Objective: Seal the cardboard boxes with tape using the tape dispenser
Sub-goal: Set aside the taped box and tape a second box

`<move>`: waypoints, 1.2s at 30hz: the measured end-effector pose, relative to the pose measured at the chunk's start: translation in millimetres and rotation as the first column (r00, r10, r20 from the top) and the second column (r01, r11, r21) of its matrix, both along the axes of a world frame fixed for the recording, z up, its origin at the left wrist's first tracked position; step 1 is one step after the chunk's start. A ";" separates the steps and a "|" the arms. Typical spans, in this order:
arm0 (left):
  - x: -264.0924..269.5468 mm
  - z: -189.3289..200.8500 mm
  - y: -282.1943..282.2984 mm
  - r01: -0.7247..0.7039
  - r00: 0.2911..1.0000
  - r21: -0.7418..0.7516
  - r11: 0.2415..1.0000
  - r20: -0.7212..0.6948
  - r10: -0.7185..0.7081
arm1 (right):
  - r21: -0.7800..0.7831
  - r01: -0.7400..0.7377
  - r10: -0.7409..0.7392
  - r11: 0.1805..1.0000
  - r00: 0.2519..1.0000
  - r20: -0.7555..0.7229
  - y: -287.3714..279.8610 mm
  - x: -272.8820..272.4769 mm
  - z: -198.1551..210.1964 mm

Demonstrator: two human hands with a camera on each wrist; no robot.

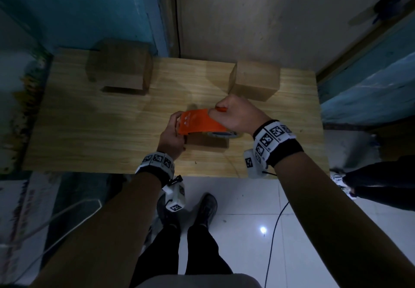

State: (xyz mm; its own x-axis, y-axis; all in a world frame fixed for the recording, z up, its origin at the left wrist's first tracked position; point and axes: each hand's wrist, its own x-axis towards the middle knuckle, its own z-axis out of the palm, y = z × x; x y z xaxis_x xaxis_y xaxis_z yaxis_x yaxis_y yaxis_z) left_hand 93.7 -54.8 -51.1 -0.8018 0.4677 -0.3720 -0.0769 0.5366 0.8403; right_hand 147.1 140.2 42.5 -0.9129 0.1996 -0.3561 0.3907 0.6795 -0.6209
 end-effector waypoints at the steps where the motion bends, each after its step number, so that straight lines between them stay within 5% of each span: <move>1: 1.0 0.5 0.2 0.010 1.000 -0.014 1.000 -0.022 -0.010 | 0.007 -0.006 0.006 1.000 1.000 0.002 1.6 1.0 0.9; 17: 4.8 4.5 2.4 0.015 0.988 -0.032 0.999 -0.154 -0.019 | -0.010 0.057 -0.056 0.998 0.996 0.066 32.4 36.3 8.1; 36: 5.9 7.5 4.7 0.025 0.992 -0.055 0.998 -0.120 -0.032 | -0.005 0.157 -0.156 0.988 0.981 0.118 67.6 76.6 12.2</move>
State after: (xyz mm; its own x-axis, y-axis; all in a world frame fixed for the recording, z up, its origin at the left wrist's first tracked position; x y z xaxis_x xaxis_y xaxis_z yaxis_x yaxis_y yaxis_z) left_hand 99.6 -50.1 -43.5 -0.8289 0.4732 -0.2984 0.0393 0.5813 0.8127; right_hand 223.7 207.8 54.7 -0.8227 0.3310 -0.4622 0.5620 0.5959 -0.5736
